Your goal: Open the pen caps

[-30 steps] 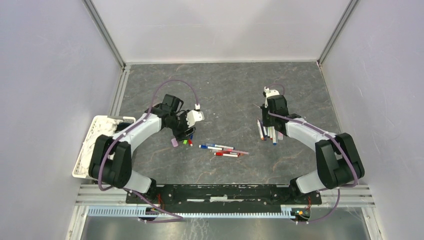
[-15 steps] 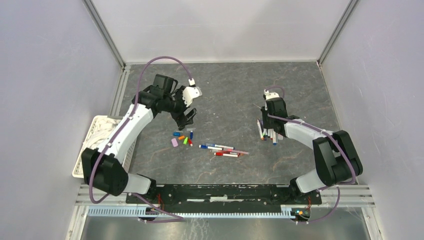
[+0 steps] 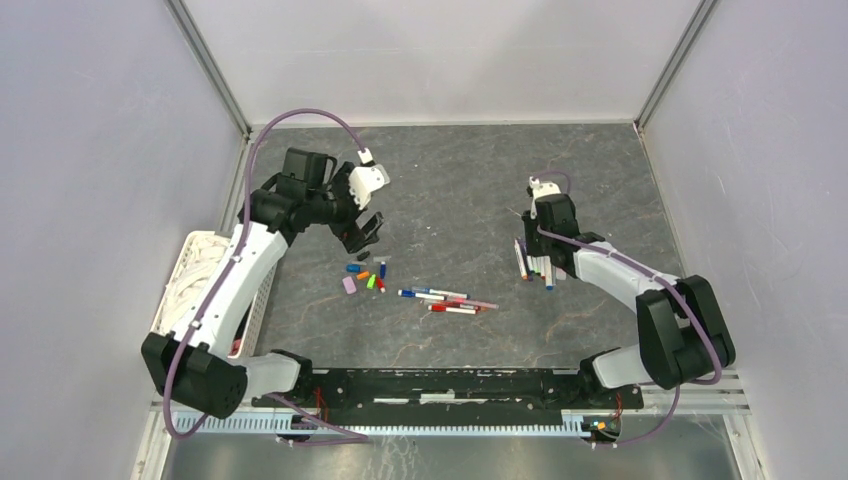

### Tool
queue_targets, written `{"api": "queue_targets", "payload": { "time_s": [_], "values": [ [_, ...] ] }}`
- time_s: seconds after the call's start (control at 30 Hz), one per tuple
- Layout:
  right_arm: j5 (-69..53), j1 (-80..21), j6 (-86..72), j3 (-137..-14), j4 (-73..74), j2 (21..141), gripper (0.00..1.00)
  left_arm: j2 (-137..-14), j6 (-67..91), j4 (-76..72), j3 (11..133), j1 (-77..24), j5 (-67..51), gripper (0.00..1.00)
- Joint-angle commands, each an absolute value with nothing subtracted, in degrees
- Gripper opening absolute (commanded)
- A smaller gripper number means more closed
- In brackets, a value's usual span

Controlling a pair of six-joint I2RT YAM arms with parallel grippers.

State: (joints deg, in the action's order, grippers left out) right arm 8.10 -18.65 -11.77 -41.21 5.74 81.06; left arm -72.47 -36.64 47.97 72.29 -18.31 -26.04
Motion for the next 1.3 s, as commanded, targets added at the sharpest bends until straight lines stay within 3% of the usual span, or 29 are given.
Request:
{"api": "queue_targets", "payload": {
  "time_s": [0.0, 0.17, 0.43, 0.97, 1.27],
  "values": [
    [4.80, -24.21, -8.89, -42.25, 5.72, 77.04, 0.33, -69.44, -33.04, 47.38, 75.18, -17.67, -26.47, 1.00],
    [-3.52, -37.02, -0.71, -43.68, 7.12, 77.70, 0.47, -68.25, -31.38, 44.96, 74.23, -16.68, -23.81, 1.00],
    [-6.68, -45.90, 3.46, -46.47, 7.83, 85.74, 0.42, -67.56, -32.15, 46.32, 72.10, -15.64, -25.40, 1.00],
    [-2.99, -46.75, 4.75, -52.12, 10.35, 96.84, 0.33, -68.27, -35.50, 49.63, 71.46, -15.64, -27.29, 1.00],
    [-1.85, -46.87, 3.84, -52.95, 8.87, 91.92, 0.45, -68.29, -36.09, 50.27, 71.95, -15.64, -27.66, 1.00]
  ]
}}
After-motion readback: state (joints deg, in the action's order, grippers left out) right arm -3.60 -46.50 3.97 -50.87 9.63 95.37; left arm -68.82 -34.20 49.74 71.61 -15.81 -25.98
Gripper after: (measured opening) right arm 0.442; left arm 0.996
